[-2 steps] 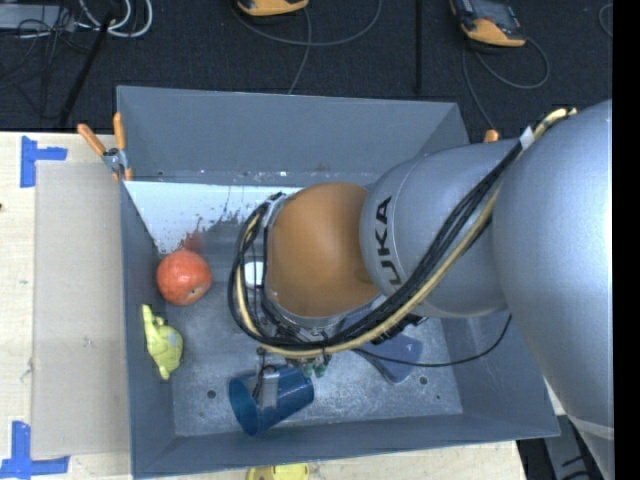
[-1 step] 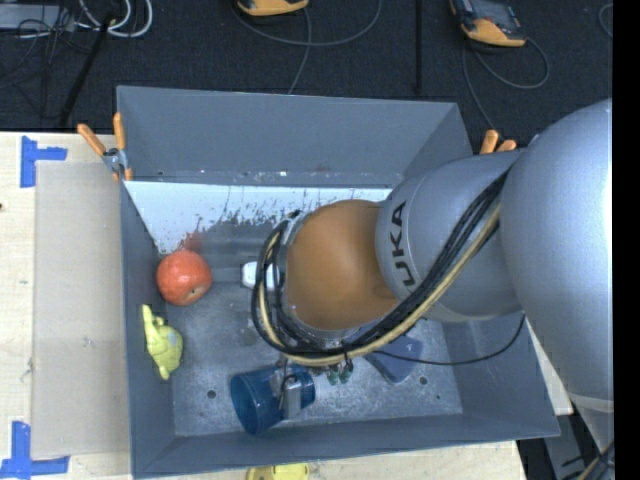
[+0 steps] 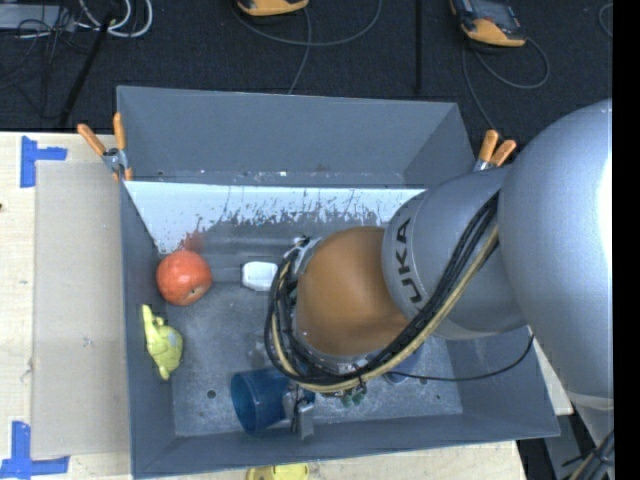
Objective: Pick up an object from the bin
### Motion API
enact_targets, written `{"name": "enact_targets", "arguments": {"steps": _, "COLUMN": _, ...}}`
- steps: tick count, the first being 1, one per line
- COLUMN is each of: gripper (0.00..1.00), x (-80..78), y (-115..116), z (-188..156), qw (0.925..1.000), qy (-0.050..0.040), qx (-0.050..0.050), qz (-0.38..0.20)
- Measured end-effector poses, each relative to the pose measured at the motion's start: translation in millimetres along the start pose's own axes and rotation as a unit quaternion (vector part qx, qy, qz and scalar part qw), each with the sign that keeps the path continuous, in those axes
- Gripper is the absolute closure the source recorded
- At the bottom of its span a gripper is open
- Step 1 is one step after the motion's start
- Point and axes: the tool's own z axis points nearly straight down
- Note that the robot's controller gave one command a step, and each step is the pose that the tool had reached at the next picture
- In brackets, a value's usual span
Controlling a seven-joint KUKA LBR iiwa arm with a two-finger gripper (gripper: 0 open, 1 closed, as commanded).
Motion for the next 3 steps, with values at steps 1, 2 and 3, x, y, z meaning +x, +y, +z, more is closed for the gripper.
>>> {"name": "enact_targets", "arguments": {"steps": 1, "gripper": 1.00, "x": 1.8, "y": 8, "z": 12, "qw": 0.9996, "qy": 0.0012, "qx": -0.001, "qz": -0.027}}
{"name": "enact_targets", "arguments": {"steps": 2, "gripper": 1.00, "x": -5.8, "y": 8, "z": 12, "qw": 0.9994, "qy": 0.0010, "qx": -0.001, "qz": -0.033}}
{"name": "enact_targets", "arguments": {"steps": 3, "gripper": 1.00, "x": -31.6, "y": -34, "z": -116, "qw": 0.9977, "qy": 0.0011, "qx": -0.001, "qz": -0.067}}
